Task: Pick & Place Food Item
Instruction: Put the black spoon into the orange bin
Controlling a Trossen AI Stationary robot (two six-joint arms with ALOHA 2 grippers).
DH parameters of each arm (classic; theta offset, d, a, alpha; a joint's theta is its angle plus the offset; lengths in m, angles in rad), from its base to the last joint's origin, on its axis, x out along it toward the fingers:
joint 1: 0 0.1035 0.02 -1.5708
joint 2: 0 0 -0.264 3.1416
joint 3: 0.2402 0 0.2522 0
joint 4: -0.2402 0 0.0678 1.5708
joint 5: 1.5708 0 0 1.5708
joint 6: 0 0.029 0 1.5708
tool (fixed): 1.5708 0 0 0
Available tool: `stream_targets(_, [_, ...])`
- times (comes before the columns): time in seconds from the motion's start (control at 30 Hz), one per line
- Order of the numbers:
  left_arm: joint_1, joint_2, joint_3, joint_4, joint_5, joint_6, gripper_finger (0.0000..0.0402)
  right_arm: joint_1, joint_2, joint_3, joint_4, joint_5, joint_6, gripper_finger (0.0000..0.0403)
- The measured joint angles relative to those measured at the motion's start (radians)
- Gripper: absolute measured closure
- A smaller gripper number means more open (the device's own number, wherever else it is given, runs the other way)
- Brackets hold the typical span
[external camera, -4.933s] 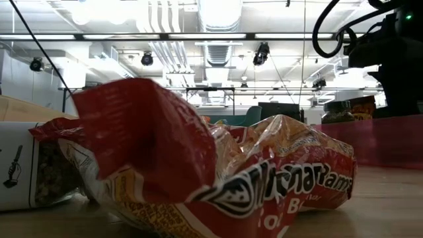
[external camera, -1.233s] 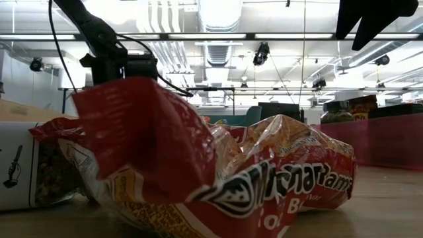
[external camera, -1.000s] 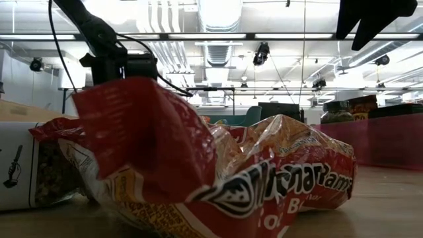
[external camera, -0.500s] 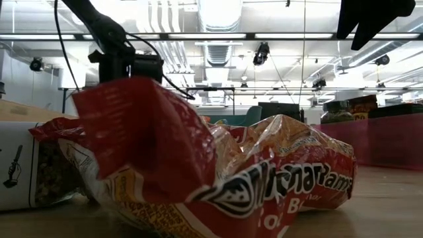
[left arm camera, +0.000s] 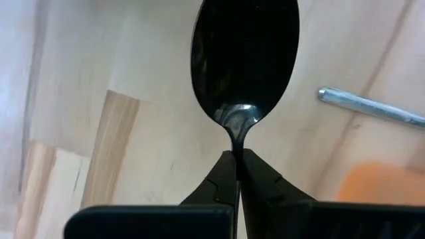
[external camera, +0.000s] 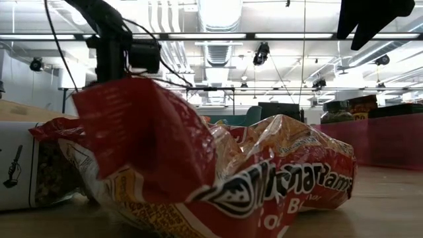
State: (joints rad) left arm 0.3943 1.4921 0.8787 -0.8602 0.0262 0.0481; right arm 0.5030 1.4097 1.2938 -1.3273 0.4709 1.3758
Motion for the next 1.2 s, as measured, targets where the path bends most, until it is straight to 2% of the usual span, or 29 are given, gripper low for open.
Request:
stream_targets(0.17, [0.0,-0.106,0.006,-0.051,0.008,-0.067,0.0401,0.0,0.0,0.0,0.0,0.001,-0.012,0.0122])
stream_targets(0.37, [0.0,-0.237,0.007,-0.122,0.012,-0.254,0.0401,0.0,0.0,0.0,0.0,0.003,-0.019,0.0122])
stream_targets(0.53, [-0.004,-0.273,0.074,-0.332,0.027,-0.51,0.0401,0.0,0.0,0.0,0.0,0.003,-0.022,0.0122])
stream_targets(0.67, [-0.035,-0.273,0.162,-0.459,0.027,-0.62,0.0401,0.001,0.0,0.0,0.0,0.003,-0.027,0.0122])
stream_targets(0.93, [-0.154,-0.271,0.262,-0.483,0.065,-0.838,0.0401,0.001,0.0,0.0,0.002,0.003,-0.027,0.0122])
stream_targets(1.2, [-0.376,-0.271,0.261,-0.488,0.073,-1.141,0.0401,0.001,0.0,0.0,0.002,0.003,-0.026,0.0122])
